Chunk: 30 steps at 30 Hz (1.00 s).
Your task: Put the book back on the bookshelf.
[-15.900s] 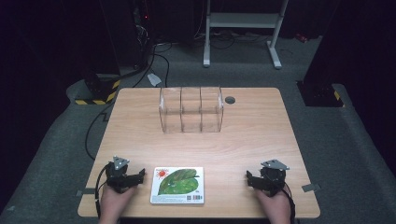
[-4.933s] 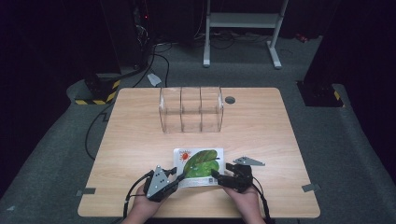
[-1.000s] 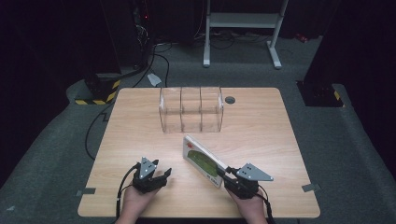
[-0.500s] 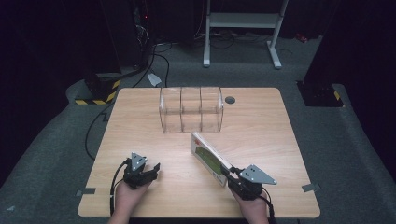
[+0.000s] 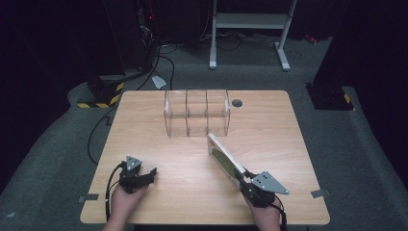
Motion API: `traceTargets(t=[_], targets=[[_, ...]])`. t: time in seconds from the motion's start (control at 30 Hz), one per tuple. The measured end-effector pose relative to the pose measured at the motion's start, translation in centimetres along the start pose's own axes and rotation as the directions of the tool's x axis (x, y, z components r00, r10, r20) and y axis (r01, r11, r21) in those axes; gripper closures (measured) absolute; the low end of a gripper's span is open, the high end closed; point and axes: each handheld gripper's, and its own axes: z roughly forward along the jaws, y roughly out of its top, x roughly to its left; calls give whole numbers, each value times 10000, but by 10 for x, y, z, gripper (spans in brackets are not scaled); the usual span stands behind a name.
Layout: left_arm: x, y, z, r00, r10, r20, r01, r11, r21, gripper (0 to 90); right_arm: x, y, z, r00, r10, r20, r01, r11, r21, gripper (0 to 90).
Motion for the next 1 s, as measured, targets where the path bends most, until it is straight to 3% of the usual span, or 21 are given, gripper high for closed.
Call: traceTargets(t=[0.1, 0.4, 1.0], targets=[[-2, 0, 1, 9997, 209, -94, -208, 9998, 36, 274, 0, 1, 0, 9998, -18, 185, 18, 10000, 24, 740], [-3, 1, 2, 9998, 175, -53, -175, 9998, 73, 238, -5, 1, 0, 9973, 183, 705, -187, 9998, 43, 739], [-2, 1, 2, 9998, 203, -66, -203, 9998, 93, 235, -9, 12, 4, 9948, 851, 563, -869, 9958, 304, 667]])
